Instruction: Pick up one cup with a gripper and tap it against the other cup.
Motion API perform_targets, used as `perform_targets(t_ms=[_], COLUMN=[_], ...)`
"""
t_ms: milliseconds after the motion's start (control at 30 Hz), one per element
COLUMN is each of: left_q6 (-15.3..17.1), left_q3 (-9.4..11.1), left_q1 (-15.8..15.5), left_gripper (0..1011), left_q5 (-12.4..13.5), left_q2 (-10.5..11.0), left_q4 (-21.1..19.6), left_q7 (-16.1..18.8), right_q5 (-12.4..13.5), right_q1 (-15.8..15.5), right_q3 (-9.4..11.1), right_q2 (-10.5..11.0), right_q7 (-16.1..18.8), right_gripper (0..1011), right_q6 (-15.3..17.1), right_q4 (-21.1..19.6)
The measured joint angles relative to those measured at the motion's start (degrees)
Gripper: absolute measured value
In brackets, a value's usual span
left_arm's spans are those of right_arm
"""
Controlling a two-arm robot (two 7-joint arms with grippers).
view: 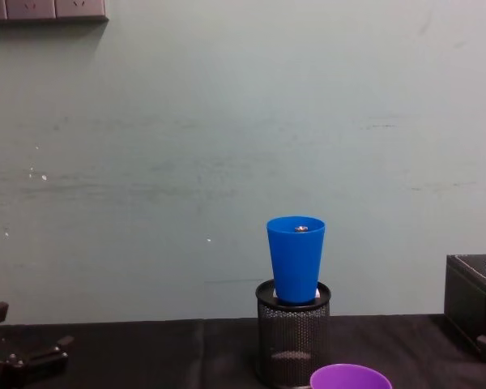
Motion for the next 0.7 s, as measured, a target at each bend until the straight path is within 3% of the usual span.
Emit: perform_targets(t_ms=[400,567,700], left_q6=[0.00,0.00,0.00], left_q3=[0.00,0.01,0.00], left_q1=[0.00,0.00,0.00], left_gripper=[1000,1000,1000], left_q5=[0.00,0.00,0.00], left_q2=[0.00,0.00,0.00], left_q4=[0.00,0.00,0.00], left_q7=[0.00,0.00,0.00], right_q5=[-0.02,-0.18,1.26], right_q1=[0.00,-0.68,-2.62], right_q3=[0.07,1.52,2.69], right_q2=[0.00,0.58,1.26], right_q7=[0.06,1.05,3.14], right_gripper=[1003,1003,1003], right_q6=[-0.03,-0.92,-2.10], right_q4=[-0.06,-2.96,-5.69])
